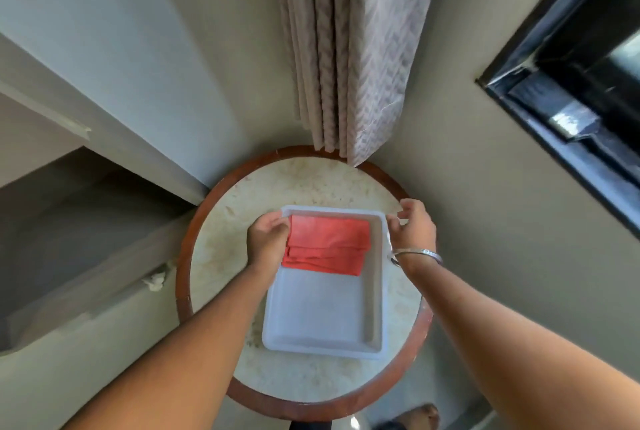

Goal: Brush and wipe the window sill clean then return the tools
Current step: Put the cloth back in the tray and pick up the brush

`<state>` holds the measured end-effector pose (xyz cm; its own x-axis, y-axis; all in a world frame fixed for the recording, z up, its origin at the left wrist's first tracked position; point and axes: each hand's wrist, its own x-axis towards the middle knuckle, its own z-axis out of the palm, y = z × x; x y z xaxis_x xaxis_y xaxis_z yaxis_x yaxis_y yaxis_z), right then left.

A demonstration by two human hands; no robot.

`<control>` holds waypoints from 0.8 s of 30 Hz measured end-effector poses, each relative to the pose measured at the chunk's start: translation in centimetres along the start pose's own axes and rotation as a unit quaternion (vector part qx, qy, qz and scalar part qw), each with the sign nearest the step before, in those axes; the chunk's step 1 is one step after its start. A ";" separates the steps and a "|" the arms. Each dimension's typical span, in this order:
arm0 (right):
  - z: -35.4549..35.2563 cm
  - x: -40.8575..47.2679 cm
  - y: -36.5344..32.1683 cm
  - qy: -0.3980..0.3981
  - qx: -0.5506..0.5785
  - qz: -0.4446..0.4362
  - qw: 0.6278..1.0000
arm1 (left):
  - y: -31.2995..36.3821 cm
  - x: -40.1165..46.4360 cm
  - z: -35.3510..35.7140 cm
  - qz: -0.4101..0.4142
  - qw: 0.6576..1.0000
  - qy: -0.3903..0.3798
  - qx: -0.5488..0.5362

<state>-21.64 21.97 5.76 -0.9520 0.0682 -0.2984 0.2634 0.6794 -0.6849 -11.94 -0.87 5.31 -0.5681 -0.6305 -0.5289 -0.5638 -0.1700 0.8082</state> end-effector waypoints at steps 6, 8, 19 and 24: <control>-12.7 -1.0 -4.1 0.110 -0.073 -0.227 0.965 | 9.8 -4.3 7.6 0.196 0.948 -0.182 0.170; -17.4 -0.9 -4.9 0.165 -0.099 -0.251 0.949 | 14.4 -6.2 11.5 0.338 0.880 -0.222 0.249; -28.1 2.7 -2.8 0.118 -0.304 -0.114 0.939 | 27.3 -12.5 25.6 0.601 0.462 -0.259 0.598; -27.8 3.0 -3.2 0.099 -0.310 -0.141 0.935 | 27.7 -12.6 25.9 0.611 0.442 -0.207 0.623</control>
<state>-29.65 40.28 25.54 -0.9964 -0.0850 0.0071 -0.0849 0.9797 -0.1817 -35.90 21.99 27.66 -0.8204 0.5619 -0.1056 0.5702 0.8179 -0.0775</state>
